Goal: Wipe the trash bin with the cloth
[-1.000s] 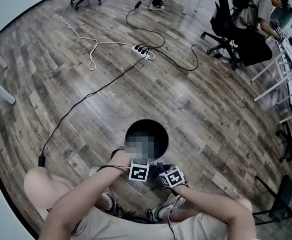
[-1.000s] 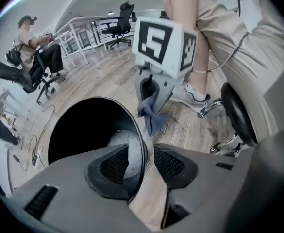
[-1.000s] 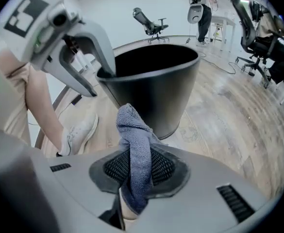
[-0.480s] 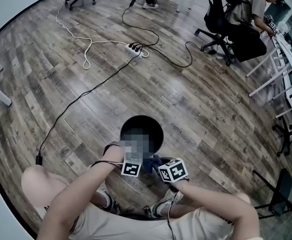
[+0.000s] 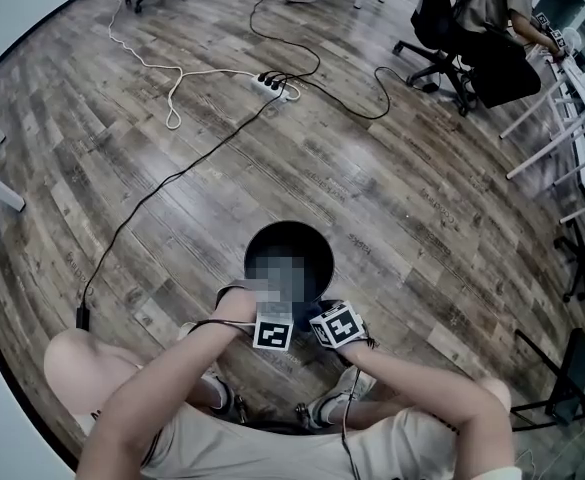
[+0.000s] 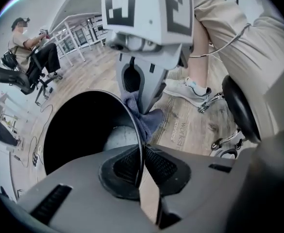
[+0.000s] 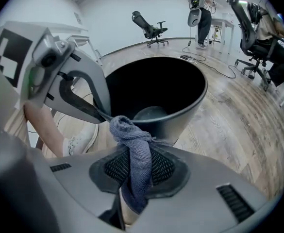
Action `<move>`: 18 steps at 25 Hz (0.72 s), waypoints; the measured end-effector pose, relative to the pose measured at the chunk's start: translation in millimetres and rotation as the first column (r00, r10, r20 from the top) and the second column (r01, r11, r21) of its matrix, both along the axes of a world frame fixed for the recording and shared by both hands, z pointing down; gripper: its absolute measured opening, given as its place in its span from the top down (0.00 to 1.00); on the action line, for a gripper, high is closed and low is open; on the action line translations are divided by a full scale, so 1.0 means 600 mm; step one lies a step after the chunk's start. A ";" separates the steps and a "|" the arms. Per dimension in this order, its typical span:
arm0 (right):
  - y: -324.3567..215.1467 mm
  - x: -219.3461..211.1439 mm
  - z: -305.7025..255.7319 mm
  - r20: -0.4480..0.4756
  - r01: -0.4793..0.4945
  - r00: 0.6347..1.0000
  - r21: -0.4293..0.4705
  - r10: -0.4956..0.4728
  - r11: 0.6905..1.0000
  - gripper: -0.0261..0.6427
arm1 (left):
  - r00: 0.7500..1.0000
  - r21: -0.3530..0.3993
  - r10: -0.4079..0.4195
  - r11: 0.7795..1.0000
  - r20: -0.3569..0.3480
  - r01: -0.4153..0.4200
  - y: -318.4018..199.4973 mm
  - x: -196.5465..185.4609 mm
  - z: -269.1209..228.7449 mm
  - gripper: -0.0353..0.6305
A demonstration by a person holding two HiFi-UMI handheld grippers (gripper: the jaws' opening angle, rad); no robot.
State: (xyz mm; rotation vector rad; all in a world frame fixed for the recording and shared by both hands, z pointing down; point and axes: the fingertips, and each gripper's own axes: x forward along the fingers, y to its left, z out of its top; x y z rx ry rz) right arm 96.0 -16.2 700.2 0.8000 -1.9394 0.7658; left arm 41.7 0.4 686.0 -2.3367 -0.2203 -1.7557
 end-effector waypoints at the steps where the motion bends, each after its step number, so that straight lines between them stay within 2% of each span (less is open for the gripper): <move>1: -0.002 0.001 0.012 -0.006 -0.002 1.000 0.003 0.002 1.000 0.83 | 1.000 -0.006 -0.008 1.000 -0.005 0.008 0.001 0.003 -0.001 0.90; 10: -0.015 0.004 0.162 -0.051 -0.012 0.999 0.055 0.015 0.998 0.83 | 0.995 -0.035 -0.093 0.995 -0.023 0.092 -0.001 0.015 -0.004 0.91; 15: -0.023 0.011 0.226 -0.091 -0.016 0.996 0.051 0.020 0.999 0.83 | 0.995 -0.047 -0.100 0.994 -0.019 0.099 -0.002 0.016 -0.002 0.91; 18: -0.025 0.019 0.262 -0.090 -0.050 0.995 0.033 0.053 0.998 0.83 | 0.988 -0.065 -0.151 0.987 -0.027 0.149 -0.004 0.021 -0.006 0.91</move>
